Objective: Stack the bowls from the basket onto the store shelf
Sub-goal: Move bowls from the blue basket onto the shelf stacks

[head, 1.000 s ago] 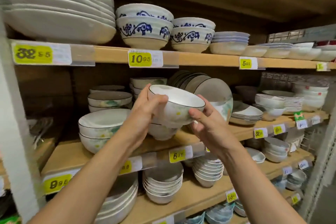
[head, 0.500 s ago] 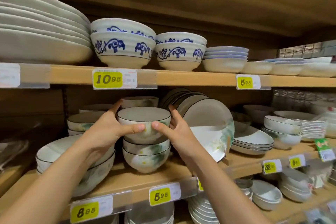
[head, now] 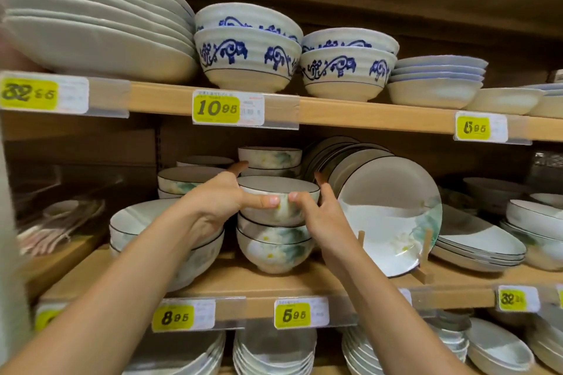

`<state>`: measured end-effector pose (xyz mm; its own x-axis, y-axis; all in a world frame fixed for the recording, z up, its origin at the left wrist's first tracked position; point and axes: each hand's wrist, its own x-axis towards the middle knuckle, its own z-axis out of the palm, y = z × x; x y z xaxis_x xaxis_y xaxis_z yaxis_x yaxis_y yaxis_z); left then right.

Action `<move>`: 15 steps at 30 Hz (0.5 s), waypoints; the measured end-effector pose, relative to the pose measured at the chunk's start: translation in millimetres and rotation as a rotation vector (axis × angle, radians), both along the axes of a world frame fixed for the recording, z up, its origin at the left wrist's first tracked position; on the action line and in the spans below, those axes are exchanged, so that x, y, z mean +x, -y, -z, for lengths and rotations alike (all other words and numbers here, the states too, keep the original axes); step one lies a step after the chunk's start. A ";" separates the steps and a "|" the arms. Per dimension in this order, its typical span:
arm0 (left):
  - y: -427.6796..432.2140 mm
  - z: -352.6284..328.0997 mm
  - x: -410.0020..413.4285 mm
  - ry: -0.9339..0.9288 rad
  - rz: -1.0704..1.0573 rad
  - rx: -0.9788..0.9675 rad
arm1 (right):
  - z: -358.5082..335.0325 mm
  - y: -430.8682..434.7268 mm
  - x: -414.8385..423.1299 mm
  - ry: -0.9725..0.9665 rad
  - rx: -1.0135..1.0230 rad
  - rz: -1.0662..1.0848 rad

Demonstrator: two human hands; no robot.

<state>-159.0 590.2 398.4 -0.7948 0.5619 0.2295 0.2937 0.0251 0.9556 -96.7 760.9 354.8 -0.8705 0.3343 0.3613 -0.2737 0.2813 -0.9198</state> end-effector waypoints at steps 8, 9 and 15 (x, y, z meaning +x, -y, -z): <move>-7.9 0.0 3.6 0.049 -0.085 -0.096 | 3.8 1.2 -1.7 0.032 -0.015 0.009; -9.0 -0.4 4.3 0.042 -0.104 -0.126 | 4.1 0.6 -2.1 0.040 -0.010 0.007; -12.2 -8.3 13.9 0.008 -0.207 -0.279 | 3.9 -0.1 -1.2 0.024 0.081 0.033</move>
<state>-145.0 602.4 406.7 -0.8995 0.4289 0.0833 0.2478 0.3440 0.9057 -97.9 760.9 350.9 -0.8681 0.3334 0.3677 -0.2415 0.3635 -0.8997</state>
